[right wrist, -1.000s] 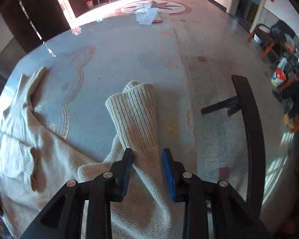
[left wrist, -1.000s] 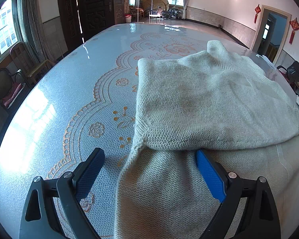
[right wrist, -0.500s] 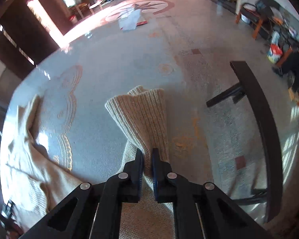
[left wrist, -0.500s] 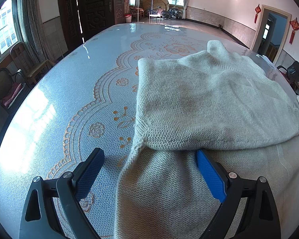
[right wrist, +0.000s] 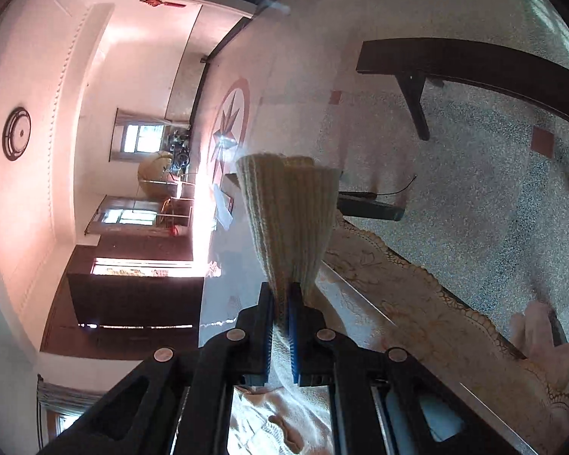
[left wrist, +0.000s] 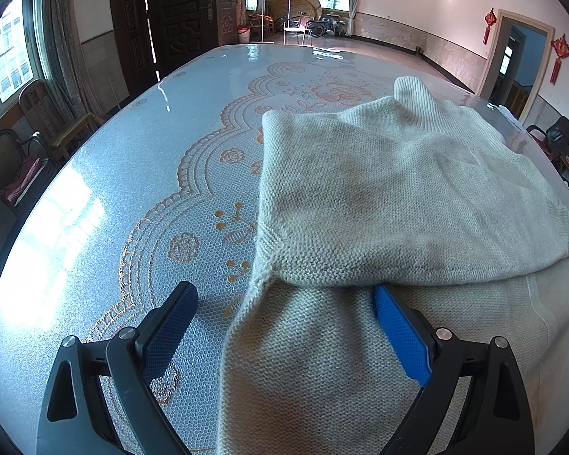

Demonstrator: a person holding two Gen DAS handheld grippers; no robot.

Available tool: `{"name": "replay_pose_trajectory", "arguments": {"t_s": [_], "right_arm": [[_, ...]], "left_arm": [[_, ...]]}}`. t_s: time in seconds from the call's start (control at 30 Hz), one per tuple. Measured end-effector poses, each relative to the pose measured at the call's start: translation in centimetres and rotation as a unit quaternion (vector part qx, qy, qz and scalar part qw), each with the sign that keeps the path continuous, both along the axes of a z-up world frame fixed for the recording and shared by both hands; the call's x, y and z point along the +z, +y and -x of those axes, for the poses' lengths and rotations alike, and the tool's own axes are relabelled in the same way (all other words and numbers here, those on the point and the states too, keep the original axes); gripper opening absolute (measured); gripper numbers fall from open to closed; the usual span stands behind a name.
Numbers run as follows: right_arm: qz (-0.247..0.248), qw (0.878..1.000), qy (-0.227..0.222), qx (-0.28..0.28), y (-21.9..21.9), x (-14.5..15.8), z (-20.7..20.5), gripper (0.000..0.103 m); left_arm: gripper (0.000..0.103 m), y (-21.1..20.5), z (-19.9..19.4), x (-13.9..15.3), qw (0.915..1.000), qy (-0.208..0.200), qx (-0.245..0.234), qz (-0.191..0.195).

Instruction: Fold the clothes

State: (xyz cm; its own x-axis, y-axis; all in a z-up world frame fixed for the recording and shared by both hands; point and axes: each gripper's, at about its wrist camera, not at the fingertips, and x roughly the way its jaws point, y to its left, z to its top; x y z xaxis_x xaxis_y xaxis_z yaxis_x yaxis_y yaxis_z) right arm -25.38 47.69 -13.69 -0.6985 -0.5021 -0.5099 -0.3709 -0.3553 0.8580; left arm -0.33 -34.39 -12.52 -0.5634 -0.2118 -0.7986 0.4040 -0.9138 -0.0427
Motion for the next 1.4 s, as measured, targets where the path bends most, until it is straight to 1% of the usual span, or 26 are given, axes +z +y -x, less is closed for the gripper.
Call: {"name": "replay_pose_trajectory", "arguments": {"t_s": [0.07,0.17,0.2,0.27,0.33,0.43,0.53,0.6,0.7,0.73,0.83,0.9,0.93,0.97,1.0,1.03,1.07,1.1,1.13,1.17,1.2,1.23,1.27,1.3,1.33,1.4], "right_arm": [[0.003,1.000,0.007,-0.009,0.8,0.9,-0.6,0.006],[0.014,1.000,0.022,-0.012,0.2,2.5,-1.6,0.005],[0.019,0.999,0.032,-0.008,-0.4,3.3,-2.0,0.005],[0.021,0.998,0.063,0.019,-3.2,5.5,-2.2,0.005],[0.012,0.994,0.093,0.059,-7.5,8.0,-1.9,0.005],[0.004,0.982,0.139,0.127,-15.6,11.6,-1.0,0.005],[-0.024,0.961,0.181,0.209,-25.7,14.2,-0.1,0.005],[-0.030,0.943,0.194,0.269,-33.1,14.7,0.3,0.005],[-0.060,0.914,0.198,0.350,-44.3,12.9,-0.1,0.005],[-0.073,0.903,0.195,0.375,-47.9,11.8,-0.4,0.005],[-0.107,0.875,0.159,0.445,-57.3,6.3,-2.2,0.005],[-0.120,0.857,0.123,0.485,-61.8,1.9,-3.8,0.005],[-0.130,0.846,0.104,0.507,-63.7,-0.3,-4.6,0.005],[-0.142,0.832,0.085,0.530,-65.3,-2.4,-5.4,0.005],[-0.151,0.822,0.069,0.544,-66.2,-4.2,-5.9,0.008],[-0.160,0.818,0.056,0.550,-66.5,-5.6,-6.2,0.009],[-0.168,0.813,0.042,0.557,-66.7,-6.9,-6.5,0.015],[-0.168,0.812,0.033,0.558,-66.3,-7.8,-6.7,0.018],[-0.158,0.818,0.033,0.552,-65.2,-7.8,-6.8,0.020],[-0.145,0.826,0.044,0.542,-63.7,-7.2,-6.9,0.024],[-0.137,0.835,0.065,0.529,-61.8,-6.2,-7.0,0.025],[-0.142,0.841,0.086,0.514,-59.7,-5.2,-7.2,0.025],[-0.158,0.846,0.103,0.500,-57.5,-4.2,-7.5,0.026],[-0.186,0.847,0.112,0.484,-55.3,-3.4,-7.8,0.027],[-0.226,0.847,0.113,0.468,-53.2,-2.9,-8.0,0.027],[-0.300,0.839,0.098,0.443,-49.3,-3.1,-8.3,0.028]], "left_arm": [[0.095,0.0,0.0,0.0,1.0000,0.000,0.000,0.000],[0.095,0.0,0.0,0.0,1.0000,0.000,0.000,0.000],[0.095,0.0,0.0,0.0,1.0000,0.000,0.000,0.000],[0.095,0.0,0.0,0.1,1.0000,0.000,0.000,0.000],[0.095,0.0,0.0,0.1,1.0000,0.000,0.000,0.000],[0.095,0.0,-0.1,0.1,1.0000,0.001,0.000,-0.002],[0.095,0.0,-0.2,0.2,1.0000,0.003,-0.001,-0.004],[0.095,-0.1,-0.2,0.2,1.0000,0.005,-0.001,-0.007],[0.095,-0.4,-0.5,0.3,0.9998,0.013,-0.001,-0.017],[0.095,-0.6,-0.7,0.4,0.9995,0.019,-0.001,-0.024],[0.096,-1.2,-1.3,0.6,0.9980,0.039,0.000,-0.050],[0.095,-1.7,-1.6,0.7,0.9965,0.052,0.000,-0.066],[0.095,-1.8,-1.7,0.7,0.9957,0.057,0.000,-0.073],[0.096,-2.0,-1.9,0.7,0.9949,0.062,0.000,-0.079],[0.096,-2.1,-2.1,0.7,0.9941,0.066,-0.001,-0.086],[0.096,-2.3,-2.2,0.8,0.9932,0.071,-0.001,-0.092],[0.096,-2.4,-2.4,0.8,0.9923,0.076,-0.002,-0.099],[0.096,-2.6,-2.6,0.8,0.9911,0.079,-0.004,-0.106],[0.096,-2.9,-2.9,0.9,0.9898,0.080,-0.003,-0.118],[0.096,-3.2,-3.1,1.0,0.9883,0.080,-0.002,-0.130],[0.096,-3.8,-3.4,1.0,0.9851,0.082,0.007,-0.151],[0.096,-4.4,-3.7,1.1,0.9810,0.085,0.018,-0.173],[0.096,-5.1,-4.0,1.1,0.9763,0.090,0.040,-0.193],[0.096,-5.8,-4.3,1.1,0.9708,0.095,0.064,-0.211],[0.096,-6.1,-4.3,1.2,0.9667,0.102,0.080,-0.221],[0.096,-6.5,-4.2,1.3,0.9585,0.116,0.110,-0.236]]}}
